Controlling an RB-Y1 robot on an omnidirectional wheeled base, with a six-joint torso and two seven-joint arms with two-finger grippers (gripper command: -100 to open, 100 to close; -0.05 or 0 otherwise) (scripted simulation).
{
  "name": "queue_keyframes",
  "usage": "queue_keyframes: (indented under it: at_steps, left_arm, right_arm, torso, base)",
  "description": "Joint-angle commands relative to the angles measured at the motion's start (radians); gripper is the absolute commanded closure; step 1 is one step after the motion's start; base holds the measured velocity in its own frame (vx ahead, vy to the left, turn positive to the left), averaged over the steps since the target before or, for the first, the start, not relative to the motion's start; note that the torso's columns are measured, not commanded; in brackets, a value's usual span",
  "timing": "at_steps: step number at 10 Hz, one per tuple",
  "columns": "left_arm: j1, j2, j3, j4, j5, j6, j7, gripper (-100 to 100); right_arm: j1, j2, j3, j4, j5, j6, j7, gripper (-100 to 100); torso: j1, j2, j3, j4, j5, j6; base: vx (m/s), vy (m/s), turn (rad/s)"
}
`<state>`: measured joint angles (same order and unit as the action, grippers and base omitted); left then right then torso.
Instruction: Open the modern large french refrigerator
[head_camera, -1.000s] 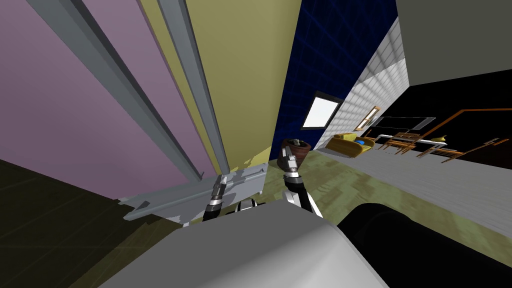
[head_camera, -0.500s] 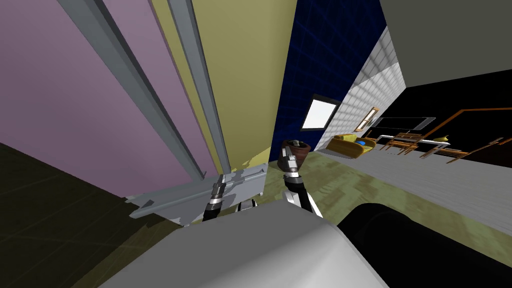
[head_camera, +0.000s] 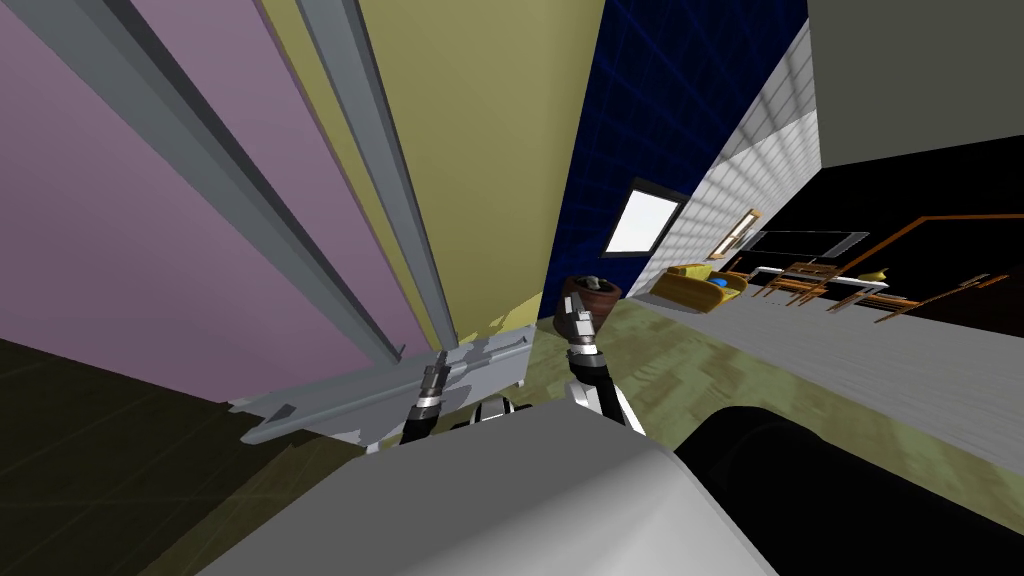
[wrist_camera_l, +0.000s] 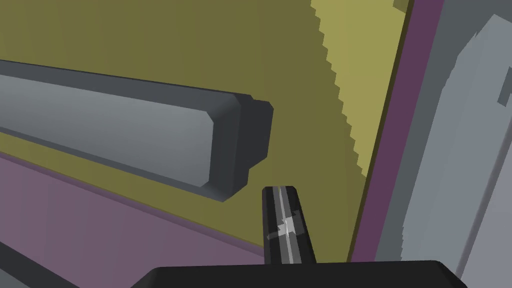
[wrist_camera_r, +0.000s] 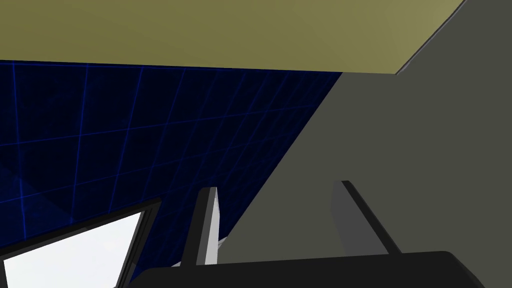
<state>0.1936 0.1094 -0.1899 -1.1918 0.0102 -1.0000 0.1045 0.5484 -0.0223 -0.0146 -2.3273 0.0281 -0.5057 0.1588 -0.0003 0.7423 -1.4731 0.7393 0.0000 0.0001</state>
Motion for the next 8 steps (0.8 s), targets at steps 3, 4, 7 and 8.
queue_keyframes:
  at_steps: [3,4,7,8]
  left_arm:
    - [-0.029,-0.044,0.001,0.006,0.002,0.062,0.005,-100]
    - [-0.005,-0.029,0.000,0.000,0.001,0.079,0.005,-100]
    - [-0.033,-0.036,0.006,-0.022,0.007,0.143,0.009,-100]
    - [-0.036,-0.037,0.007,-0.025,0.008,0.149,0.009,-100]
  right_arm:
    - [0.000,0.000,0.000,0.000,0.000,0.000,0.000,0]
    - [0.000,0.000,0.000,0.000,0.000,0.000,0.000,0]
    - [0.000,0.000,0.000,0.000,0.000,0.000,0.000,0]
    - [0.000,0.000,0.000,0.000,0.000,0.000,0.000,0]
  torso:
    - [-0.004,0.006,0.002,0.009,-0.005,0.000]
    - [-0.007,0.007,0.002,0.010,-0.005,0.002]
    - [-0.004,0.004,0.000,0.010,-0.005,0.000]
    - [-0.006,0.002,-0.001,0.012,-0.006,0.003]
  base:
    - [-0.031,-0.005,0.005]
    - [0.000,0.000,0.000]
    - [0.013,0.006,0.013]
    - [-0.003,0.005,-0.003]
